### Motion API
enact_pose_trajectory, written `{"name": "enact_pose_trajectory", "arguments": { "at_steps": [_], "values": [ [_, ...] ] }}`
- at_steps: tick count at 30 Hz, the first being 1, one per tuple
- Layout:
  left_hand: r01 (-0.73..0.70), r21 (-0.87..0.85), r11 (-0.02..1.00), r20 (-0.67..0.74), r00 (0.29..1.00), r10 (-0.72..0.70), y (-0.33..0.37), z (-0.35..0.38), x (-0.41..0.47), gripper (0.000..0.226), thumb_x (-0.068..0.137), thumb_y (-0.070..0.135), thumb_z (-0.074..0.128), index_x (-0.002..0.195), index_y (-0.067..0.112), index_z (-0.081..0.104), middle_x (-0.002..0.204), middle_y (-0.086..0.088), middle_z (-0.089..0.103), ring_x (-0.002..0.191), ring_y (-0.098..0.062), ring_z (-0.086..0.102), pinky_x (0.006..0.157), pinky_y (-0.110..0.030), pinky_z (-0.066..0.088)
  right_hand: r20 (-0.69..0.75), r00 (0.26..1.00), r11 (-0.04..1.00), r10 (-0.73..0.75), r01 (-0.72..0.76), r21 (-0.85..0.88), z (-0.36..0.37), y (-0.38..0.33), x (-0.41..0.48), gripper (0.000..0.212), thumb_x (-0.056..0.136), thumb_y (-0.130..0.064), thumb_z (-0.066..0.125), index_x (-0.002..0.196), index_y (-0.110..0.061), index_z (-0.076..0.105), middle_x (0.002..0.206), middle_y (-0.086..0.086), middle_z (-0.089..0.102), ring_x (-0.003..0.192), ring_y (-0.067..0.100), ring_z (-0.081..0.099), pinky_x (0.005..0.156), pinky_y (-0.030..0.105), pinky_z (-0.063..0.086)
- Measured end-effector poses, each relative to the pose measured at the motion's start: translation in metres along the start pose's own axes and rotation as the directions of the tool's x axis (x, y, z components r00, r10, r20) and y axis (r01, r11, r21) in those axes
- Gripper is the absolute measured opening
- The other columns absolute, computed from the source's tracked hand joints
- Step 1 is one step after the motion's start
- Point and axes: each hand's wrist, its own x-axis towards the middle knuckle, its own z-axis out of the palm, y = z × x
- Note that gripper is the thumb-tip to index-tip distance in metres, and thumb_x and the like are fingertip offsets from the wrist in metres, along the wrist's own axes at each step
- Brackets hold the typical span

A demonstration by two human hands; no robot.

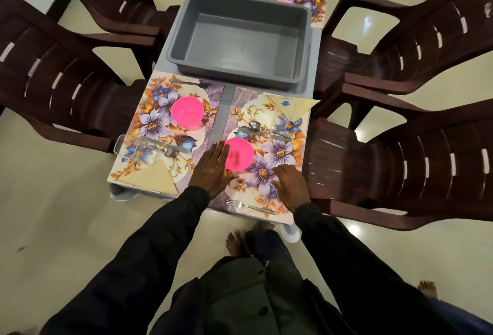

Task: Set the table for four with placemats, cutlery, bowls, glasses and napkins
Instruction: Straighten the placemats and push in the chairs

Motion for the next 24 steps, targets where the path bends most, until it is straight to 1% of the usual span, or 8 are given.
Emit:
{"name": "enact_pose_trajectory", "arguments": {
  "at_steps": [2,3,6,8,11,13,17,24],
  "values": [
    [0.0,-0.024,1.0,0.056,0.998,0.001,0.004,-0.001,0.017,0.106,0.087,0.075,0.052,0.16,0.006,0.019,0.166,-0.019,0.022,0.152,-0.038,0.025,0.123,-0.051,0.024,0.001,1.0,1.0,-0.019,0.019,-0.011,-0.003,0.009,0.012,0.035,0.077,-0.003,0.081,0.11,-0.002,0.069,0.11,0.019,0.07,0.102,0.041,0.066,0.089,0.045,0.055],
    [-0.004,-0.036,0.999,0.087,0.996,0.007,0.006,-0.002,0.025,0.107,0.085,0.074,0.056,0.16,0.007,0.019,0.166,-0.019,0.022,0.151,-0.04,0.026,0.122,-0.054,0.028,-0.004,1.0,1.0,-0.021,0.021,-0.006,-0.004,0.014,0.017,0.035,0.077,-0.003,0.08,0.111,-0.002,0.069,0.111,0.019,0.07,0.104,0.04,0.066,0.089,0.045,0.055],
    [-0.011,-0.076,0.997,0.153,0.988,0.023,0.013,-0.008,0.044,0.107,0.077,0.057,0.079,0.157,0.009,0.027,0.16,-0.021,0.032,0.142,-0.044,0.037,0.109,-0.059,0.043,-0.023,0.999,0.999,-0.037,0.037,0.008,-0.01,0.024,0.029,0.039,0.077,-0.003,0.079,0.114,-0.003,0.068,0.111,0.017,0.069,0.104,0.038,0.064,0.089,0.044,0.055],
    [0.026,-0.101,0.995,0.185,0.983,-0.007,0.019,-0.012,0.052,0.108,0.073,0.051,0.085,0.157,0.012,0.03,0.158,-0.018,0.032,0.141,-0.042,0.036,0.107,-0.057,0.045,-0.018,0.999,0.999,-0.034,0.034,0.017,-0.013,0.031,0.036,0.038,0.08,-0.007,0.078,0.117,-0.003,0.067,0.112,0.018,0.068,0.106,0.039,0.063,0.09,0.046,0.054],
    [0.069,-0.103,0.992,0.199,0.979,-0.047,0.022,-0.012,0.058,0.107,0.07,0.053,0.086,0.155,0.016,0.033,0.156,-0.013,0.03,0.138,-0.039,0.035,0.102,-0.055,0.049,-0.019,1.0,0.999,-0.014,0.014,0.028,-0.016,0.04,0.046,0.033,0.087,-0.012,0.074,0.118,-0.006,0.066,0.115,0.016,0.068,0.107,0.037,0.062,0.09,0.046,0.054],
    [0.098,-0.116,0.988,0.195,0.978,-0.074,0.023,-0.01,0.058,0.103,0.069,0.048,0.088,0.152,0.016,0.036,0.152,-0.012,0.031,0.135,-0.037,0.036,0.099,-0.055,0.051,-0.021,1.0,0.999,-0.02,0.021,0.026,-0.017,0.046,0.051,0.031,0.086,-0.008,0.072,0.117,-0.006,0.067,0.116,0.016,0.068,0.107,0.037,0.062,0.089,0.044,0.054],
    [0.146,-0.146,0.978,0.186,0.975,-0.118,0.025,-0.01,0.052,0.1,0.066,0.041,0.091,0.148,0.019,0.039,0.148,-0.01,0.033,0.132,-0.037,0.04,0.096,-0.055,0.053,-0.015,0.998,0.998,-0.054,0.054,0.021,-0.018,0.055,0.063,0.037,0.083,-0.003,0.072,0.12,-0.004,0.066,0.117,0.018,0.068,0.107,0.039,0.064,0.091,0.045,0.054],
    [0.154,-0.162,0.975,0.197,0.973,-0.121,0.02,-0.012,0.041,0.099,0.064,0.048,0.087,0.146,0.021,0.039,0.145,-0.01,0.035,0.131,-0.038,0.042,0.092,-0.059,0.055,-0.006,0.999,0.997,-0.052,0.053,0.06,-0.018,0.057,0.071,0.037,0.089,-0.009,0.071,0.125,-0.005,0.065,0.121,0.017,0.068,0.113,0.039,0.063,0.098,0.047,0.052]
  ]
}}
